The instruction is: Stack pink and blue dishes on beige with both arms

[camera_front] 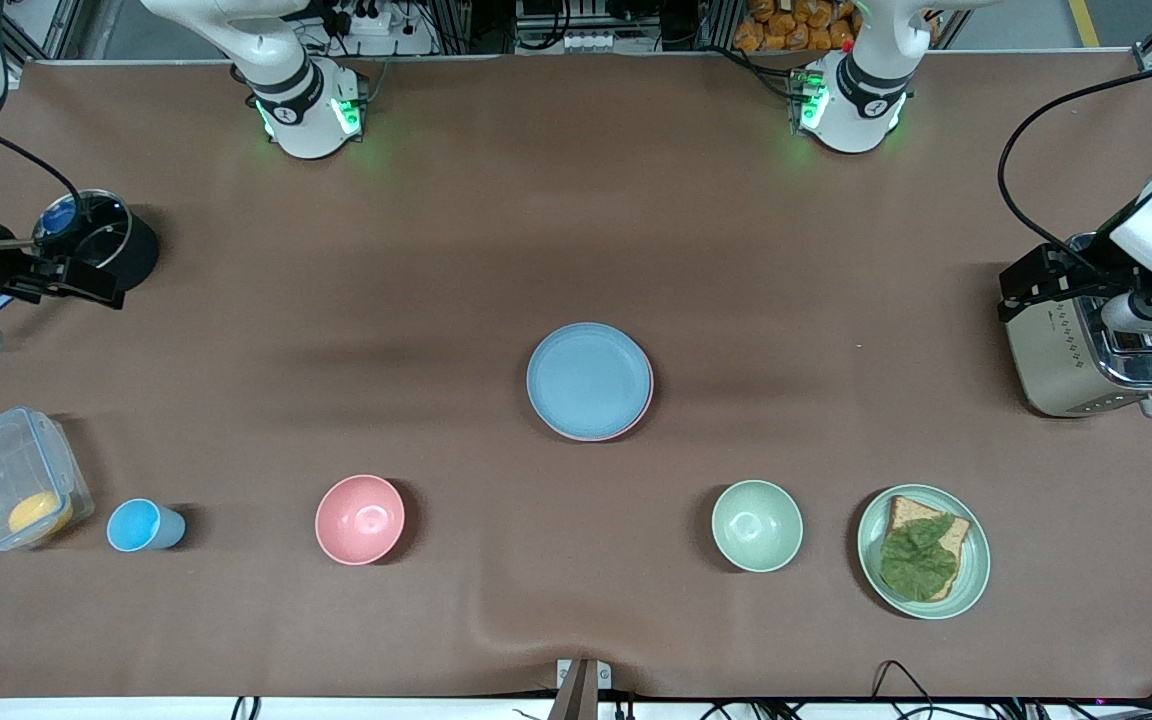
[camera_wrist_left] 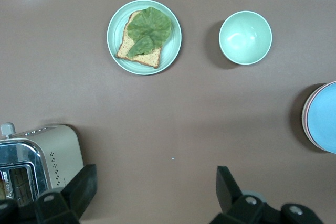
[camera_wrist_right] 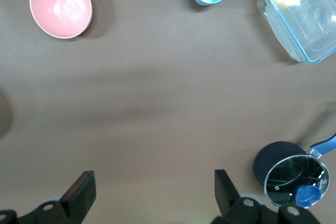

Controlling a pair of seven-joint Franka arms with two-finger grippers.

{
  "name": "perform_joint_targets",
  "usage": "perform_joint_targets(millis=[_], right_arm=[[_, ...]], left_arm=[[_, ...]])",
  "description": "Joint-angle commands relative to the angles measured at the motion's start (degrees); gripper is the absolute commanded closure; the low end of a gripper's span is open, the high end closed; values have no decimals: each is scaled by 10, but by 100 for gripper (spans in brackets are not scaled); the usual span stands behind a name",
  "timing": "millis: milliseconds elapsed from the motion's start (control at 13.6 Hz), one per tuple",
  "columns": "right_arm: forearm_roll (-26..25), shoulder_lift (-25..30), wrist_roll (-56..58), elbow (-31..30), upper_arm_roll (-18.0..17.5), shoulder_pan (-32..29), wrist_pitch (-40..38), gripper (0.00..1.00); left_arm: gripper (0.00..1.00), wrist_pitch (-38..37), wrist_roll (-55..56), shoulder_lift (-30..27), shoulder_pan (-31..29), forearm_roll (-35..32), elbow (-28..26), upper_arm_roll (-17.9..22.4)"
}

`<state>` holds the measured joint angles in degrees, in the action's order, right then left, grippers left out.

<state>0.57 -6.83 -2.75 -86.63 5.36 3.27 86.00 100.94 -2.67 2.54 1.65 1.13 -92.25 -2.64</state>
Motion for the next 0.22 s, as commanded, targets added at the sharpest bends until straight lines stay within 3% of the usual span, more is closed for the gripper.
perform_joint_targets(millis=[0, 147], right_arm=[[-9, 4, 3, 1, -3, -1, -8, 0], [-9, 4, 0, 1, -4, 0, -8, 0]], left_arm=[[0, -10, -7, 1, -2, -3, 7, 0], [0, -10, -7, 0, -2, -3, 8, 0]])
